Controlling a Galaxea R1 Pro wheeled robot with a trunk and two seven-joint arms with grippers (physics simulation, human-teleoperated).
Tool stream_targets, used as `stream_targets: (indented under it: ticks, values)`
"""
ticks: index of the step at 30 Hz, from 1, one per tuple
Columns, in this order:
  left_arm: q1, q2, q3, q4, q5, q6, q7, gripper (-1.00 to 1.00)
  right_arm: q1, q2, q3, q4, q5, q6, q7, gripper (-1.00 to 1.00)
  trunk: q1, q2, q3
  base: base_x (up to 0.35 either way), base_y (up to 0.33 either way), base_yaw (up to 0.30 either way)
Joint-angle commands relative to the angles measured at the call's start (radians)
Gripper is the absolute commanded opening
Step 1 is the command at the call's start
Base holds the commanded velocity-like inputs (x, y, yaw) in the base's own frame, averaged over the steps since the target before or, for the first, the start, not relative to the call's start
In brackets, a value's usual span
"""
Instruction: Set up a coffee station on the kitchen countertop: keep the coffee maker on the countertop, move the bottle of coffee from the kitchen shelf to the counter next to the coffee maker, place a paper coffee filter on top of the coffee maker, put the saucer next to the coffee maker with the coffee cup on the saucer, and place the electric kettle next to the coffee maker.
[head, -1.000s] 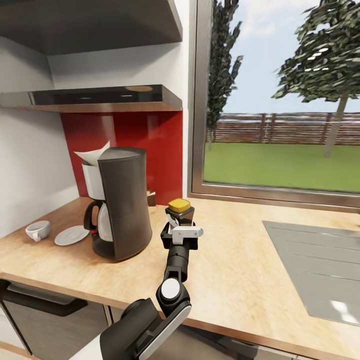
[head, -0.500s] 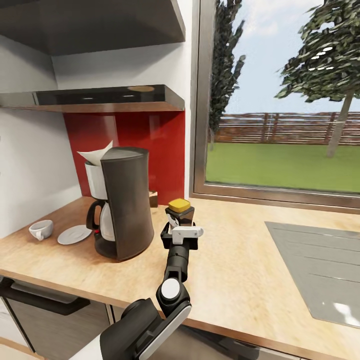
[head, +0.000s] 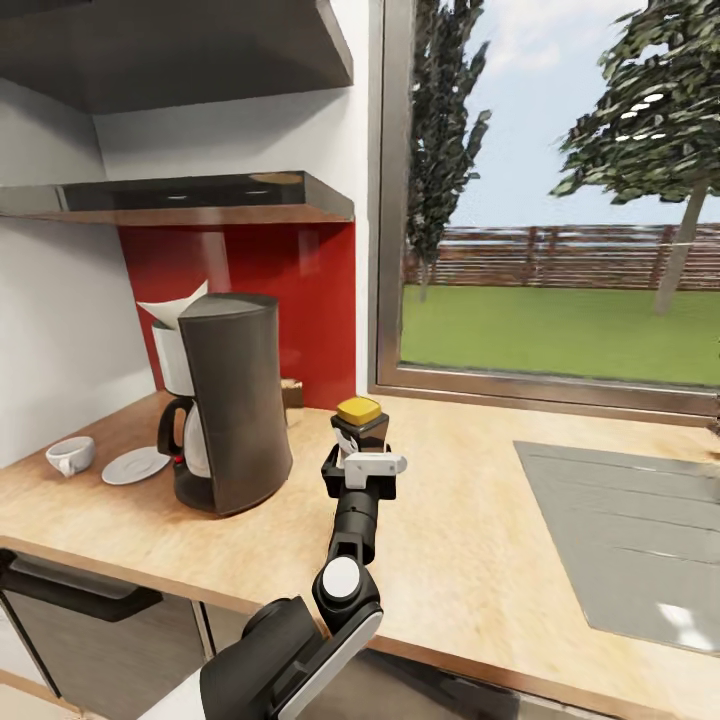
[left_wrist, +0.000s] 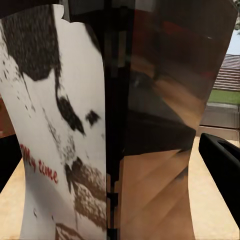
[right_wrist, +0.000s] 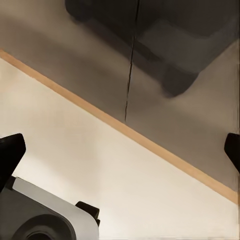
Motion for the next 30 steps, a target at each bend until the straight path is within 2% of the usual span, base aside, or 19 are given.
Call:
stream_targets:
  ticks: [1,9,17,30]
  values:
    - [-0.001,0.0,-0.002,-0.001,0.001,0.007,0.007,-1.0,0.0,0.0,0.007,0.001,-0.011,-0.003,0.006,1.0,0.0,-0.001,-0.001,-0.218,-0.166,0.0]
    - [-0.001,0.0,-0.002,-0.001,0.001,0.007,0.008,-1.0,0.0,0.0,0.007,0.001,-0.011,-0.003,0.006,1.0,0.0,-0.001,-0.001,-0.105,-0.076,0.0]
    - [-0.001,0.0,-0.002,-0.001,0.001,0.008,0.008,-1.0,0.0,0.0,0.007,0.001,-0.011,-0.003,0.006,1.0,0.0,-0.001,-0.001,-0.124,-0.219,0.009]
    - [-0.001,0.0,-0.002,-0.001,0.001,0.007,0.007,-1.0,0.0,0.0,0.007,0.001,-0.012,-0.003,0.006,1.0,0.0,-0.001,-0.001,-0.023,-0.048,0.221]
